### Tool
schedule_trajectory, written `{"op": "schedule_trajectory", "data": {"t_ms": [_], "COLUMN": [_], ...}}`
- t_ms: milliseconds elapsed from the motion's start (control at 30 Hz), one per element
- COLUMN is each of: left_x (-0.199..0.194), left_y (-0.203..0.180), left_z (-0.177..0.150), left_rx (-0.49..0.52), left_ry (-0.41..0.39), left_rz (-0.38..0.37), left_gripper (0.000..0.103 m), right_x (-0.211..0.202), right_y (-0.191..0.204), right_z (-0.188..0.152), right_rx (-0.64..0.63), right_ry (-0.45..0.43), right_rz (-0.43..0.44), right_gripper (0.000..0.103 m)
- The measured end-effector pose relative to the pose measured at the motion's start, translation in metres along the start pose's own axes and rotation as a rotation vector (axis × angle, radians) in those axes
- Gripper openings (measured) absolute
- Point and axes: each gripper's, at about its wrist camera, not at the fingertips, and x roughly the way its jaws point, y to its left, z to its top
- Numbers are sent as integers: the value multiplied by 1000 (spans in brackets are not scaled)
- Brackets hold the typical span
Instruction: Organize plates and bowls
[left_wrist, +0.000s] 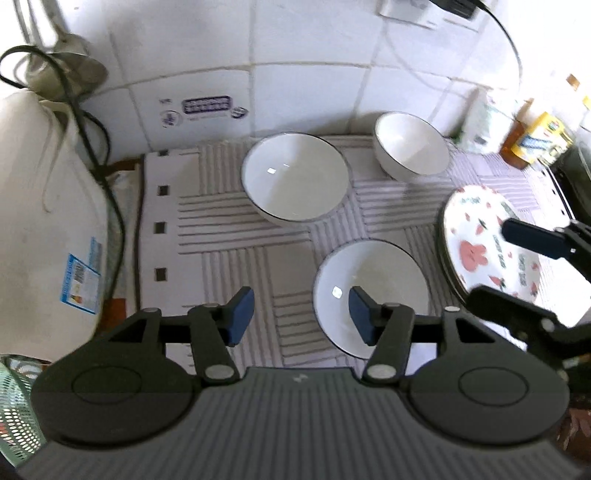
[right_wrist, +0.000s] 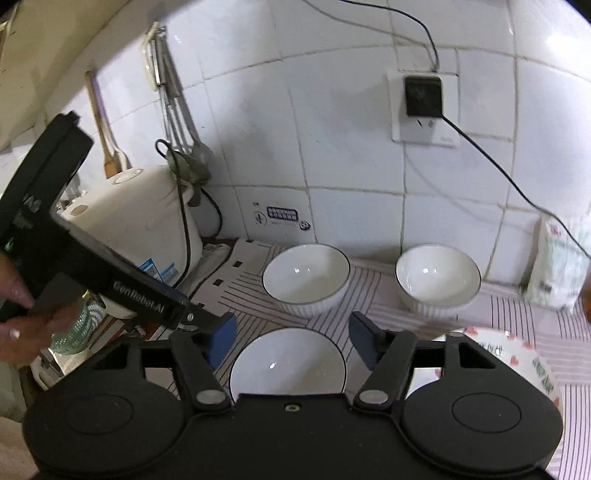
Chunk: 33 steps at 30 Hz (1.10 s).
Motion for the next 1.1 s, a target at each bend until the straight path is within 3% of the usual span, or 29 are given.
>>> {"op": "schedule_trajectory", "data": {"t_ms": [100,267,433,633,767,900,967,1067,1100], "left_x": [-2,-2,15,62,97,121,128,135,138], "left_y": [10,20,32,47,51,51,54,58,58], "left_z": [10,32,55,74,78,79,79,79,79], "left_rx": [-14,19,4,-39,-44,-19,-40,-79,-84], "left_ry": [-5,-52,-105,-131,-97,-48,-13,26,39], "left_rz": [31,69,59,34,42,65,45,14,25], "left_gripper": [66,79,93,93,92,85,72,51,38], "right_x": [5,22,50,100,138,165,173,185,189], "right_y": [-1,-10,-21,-35,-46,-56,-60,-60,-59], "right_z": [6,20,27,20,14,16,18,23,24], "right_rx": [-46,-71,-55,-22,28,119,167,185,184], "right_ry": [-27,-70,-63,0,70,114,117,147,165], "right_rz": [7,-4,9,21,12,5,6,-27,-48], "right_gripper": [88,89,89,88,85,82,76,57,48]}}
